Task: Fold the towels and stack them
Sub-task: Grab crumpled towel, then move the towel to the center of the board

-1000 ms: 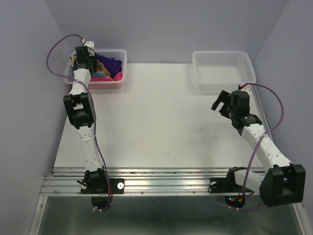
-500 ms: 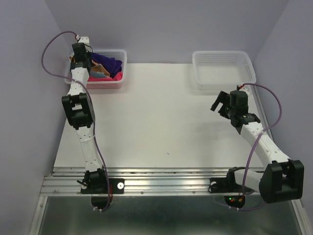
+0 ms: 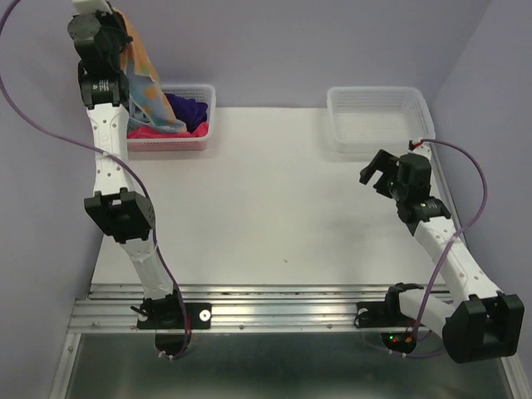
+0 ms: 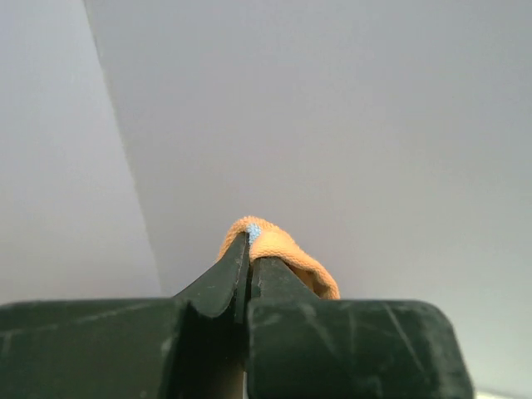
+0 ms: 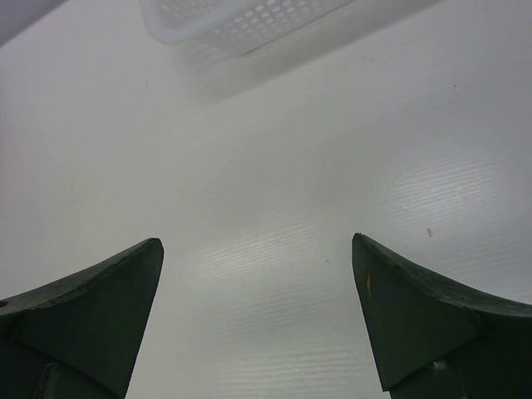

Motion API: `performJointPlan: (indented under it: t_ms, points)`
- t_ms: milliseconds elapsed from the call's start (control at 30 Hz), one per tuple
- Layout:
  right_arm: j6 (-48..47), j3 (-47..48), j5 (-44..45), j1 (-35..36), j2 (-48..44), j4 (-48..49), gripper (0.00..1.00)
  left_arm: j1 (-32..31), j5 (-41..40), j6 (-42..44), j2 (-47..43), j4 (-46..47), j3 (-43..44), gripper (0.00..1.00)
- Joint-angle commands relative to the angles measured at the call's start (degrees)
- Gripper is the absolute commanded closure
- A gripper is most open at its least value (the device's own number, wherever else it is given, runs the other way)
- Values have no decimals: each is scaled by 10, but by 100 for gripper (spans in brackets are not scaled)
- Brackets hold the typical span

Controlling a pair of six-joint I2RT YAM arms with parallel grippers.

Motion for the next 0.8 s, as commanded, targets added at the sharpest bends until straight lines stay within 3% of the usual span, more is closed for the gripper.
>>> performJointPlan:
  t_ms: [0, 167, 300, 433, 633, 700, 767]
  points:
    - [2, -7, -29, -2, -9, 42, 0, -20, 83, -61, -52, 54, 33, 100]
    - [6, -7, -44, -2, -14, 40, 0, -135, 30, 4, -138, 63, 8, 100]
    - [11, -11, -45, -3, -33, 37, 0, -291, -46, 57, -182, 63, 1, 100]
    - [29, -13, -28, -2, -68, 21, 0, -375, -27, 51, -205, 69, -11, 100]
    - [59, 2, 82, -3, -133, -76, 0, -407, -11, -12, -233, 72, -69, 100]
    - [68, 5, 120, -2, -150, -96, 0, -407, -60, -16, -255, 73, -125, 100]
    - [71, 5, 132, -2, -180, -104, 0, -404, -147, -26, -292, 80, -236, 100]
